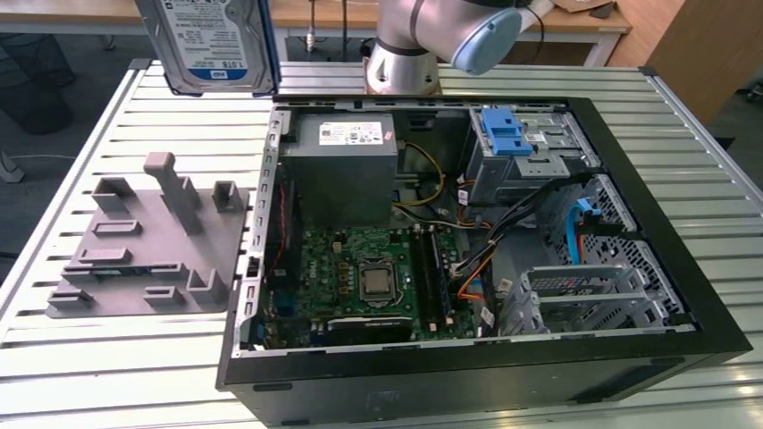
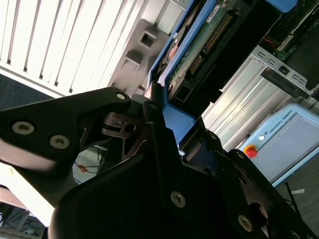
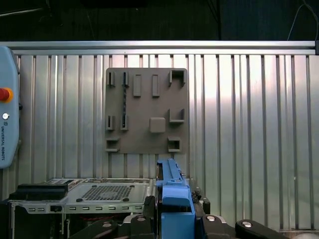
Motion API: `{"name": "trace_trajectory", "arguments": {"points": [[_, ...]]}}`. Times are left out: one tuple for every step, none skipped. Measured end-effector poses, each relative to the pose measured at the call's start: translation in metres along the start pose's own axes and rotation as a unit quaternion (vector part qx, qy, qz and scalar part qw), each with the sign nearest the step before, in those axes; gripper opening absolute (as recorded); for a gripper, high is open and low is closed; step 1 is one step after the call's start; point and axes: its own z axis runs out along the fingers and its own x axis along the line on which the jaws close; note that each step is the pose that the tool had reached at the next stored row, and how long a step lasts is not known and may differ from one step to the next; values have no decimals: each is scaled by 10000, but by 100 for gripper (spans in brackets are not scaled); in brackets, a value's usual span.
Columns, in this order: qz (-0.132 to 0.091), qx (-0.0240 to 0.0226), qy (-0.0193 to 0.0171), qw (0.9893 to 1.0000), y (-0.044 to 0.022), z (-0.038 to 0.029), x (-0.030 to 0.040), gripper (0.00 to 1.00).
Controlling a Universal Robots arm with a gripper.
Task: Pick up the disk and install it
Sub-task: 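Pick up the disk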
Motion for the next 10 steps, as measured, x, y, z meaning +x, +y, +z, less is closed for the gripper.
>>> {"name": "trace_trajectory", "arguments": {"points": [[0, 0, 0, 10000, -5, 0, 0, 36], [0, 0, 0, 10000, -10, 0, 0, 36], [0, 0, 0, 10000, -15, 0, 0, 36], [0, 0, 0, 10000, -20, -1, 0, 36], [0, 0, 0, 10000, -24, -1, -1, 36], [0, 0, 0, 10000, -30, -1, -1, 36], [0, 0, 0, 10000, -34, -1, -1, 36], [0, 0, 0, 10000, -39, -1, -1, 36], [0, 0, 0, 10000, -44, -1, -1, 36], [0, 0, 0, 10000, -49, -1, -1, 36]]}}
